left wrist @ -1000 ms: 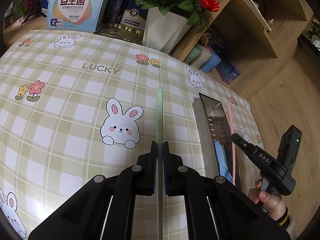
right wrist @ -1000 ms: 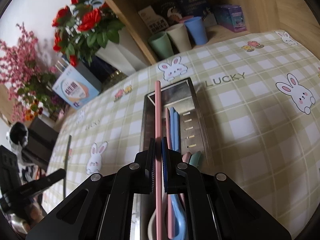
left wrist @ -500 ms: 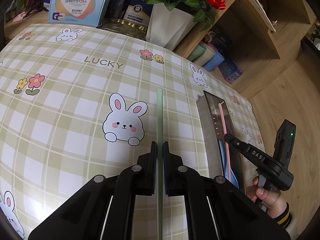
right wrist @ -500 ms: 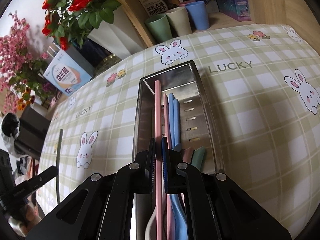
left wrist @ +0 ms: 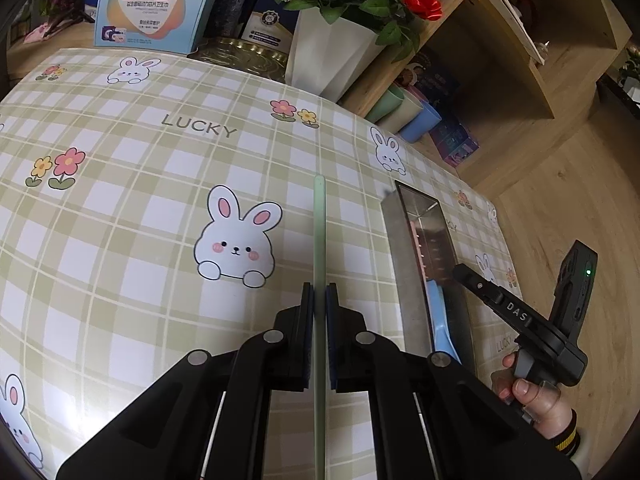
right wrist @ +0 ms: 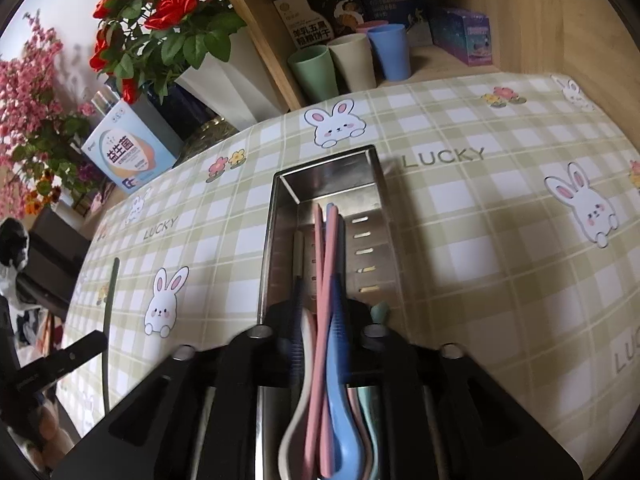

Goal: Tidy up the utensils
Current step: 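Lower the pink chopstick into the tray and open the right tool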

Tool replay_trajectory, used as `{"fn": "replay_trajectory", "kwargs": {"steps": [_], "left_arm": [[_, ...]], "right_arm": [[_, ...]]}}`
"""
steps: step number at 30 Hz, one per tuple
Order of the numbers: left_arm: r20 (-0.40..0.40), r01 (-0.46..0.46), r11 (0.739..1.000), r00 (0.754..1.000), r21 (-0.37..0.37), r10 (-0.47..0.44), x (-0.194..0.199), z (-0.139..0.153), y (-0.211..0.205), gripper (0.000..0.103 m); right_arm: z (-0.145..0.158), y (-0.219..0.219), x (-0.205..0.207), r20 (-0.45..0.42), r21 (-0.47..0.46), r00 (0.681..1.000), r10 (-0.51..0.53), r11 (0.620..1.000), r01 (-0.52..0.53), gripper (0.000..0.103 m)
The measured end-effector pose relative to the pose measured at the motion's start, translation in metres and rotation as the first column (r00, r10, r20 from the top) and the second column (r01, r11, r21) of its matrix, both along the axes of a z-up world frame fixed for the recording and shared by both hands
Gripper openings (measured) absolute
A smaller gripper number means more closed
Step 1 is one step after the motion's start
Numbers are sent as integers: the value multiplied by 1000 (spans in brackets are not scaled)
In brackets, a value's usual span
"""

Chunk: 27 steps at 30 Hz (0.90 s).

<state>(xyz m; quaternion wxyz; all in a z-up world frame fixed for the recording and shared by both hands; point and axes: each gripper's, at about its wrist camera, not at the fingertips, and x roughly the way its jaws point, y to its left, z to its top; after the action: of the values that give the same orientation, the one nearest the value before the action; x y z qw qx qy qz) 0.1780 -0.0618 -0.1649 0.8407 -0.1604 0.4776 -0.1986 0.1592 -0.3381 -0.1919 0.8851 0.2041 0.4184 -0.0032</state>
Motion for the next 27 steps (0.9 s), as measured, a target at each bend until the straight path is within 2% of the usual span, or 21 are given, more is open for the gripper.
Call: {"fn": "replay_trajectory", "kwargs": {"steps": [2, 3, 7, 9, 11, 18, 27], "left_arm": [[3, 3, 1000, 1000, 5, -3, -2, 2, -4, 6], [5, 5, 1000, 1000, 8, -5, -3, 3, -6, 6], [6, 14, 1000, 1000, 14, -14, -4, 5, -15, 6], [11, 20, 1000, 1000, 24, -21, -5, 7, -21, 6], [12, 26, 999, 1000, 30, -26, -5, 8, -27, 6], [-1, 58, 998, 998, 28, -58, -1, 10, -58, 6], [-32, 121, 993, 992, 1, -121, 11, 9, -120, 6]], "right_arm": [[4, -1, -4, 12, -5, 1000, 1, 1000, -1, 35], [6, -2, -6, 16, -12, 1000, 2, 1000, -2, 43], [12, -6, -13, 26, -42, 1000, 6, 999, -5, 59], [15, -9, -16, 32, -54, 999, 6, 999, -5, 75], [19, -12, -19, 43, -76, 999, 6, 997, -3, 87], [24, -29, -26, 50, -117, 999, 2, 993, 4, 87], [16, -61, -34, 47, -94, 998, -48, 994, 53, 87]]}}
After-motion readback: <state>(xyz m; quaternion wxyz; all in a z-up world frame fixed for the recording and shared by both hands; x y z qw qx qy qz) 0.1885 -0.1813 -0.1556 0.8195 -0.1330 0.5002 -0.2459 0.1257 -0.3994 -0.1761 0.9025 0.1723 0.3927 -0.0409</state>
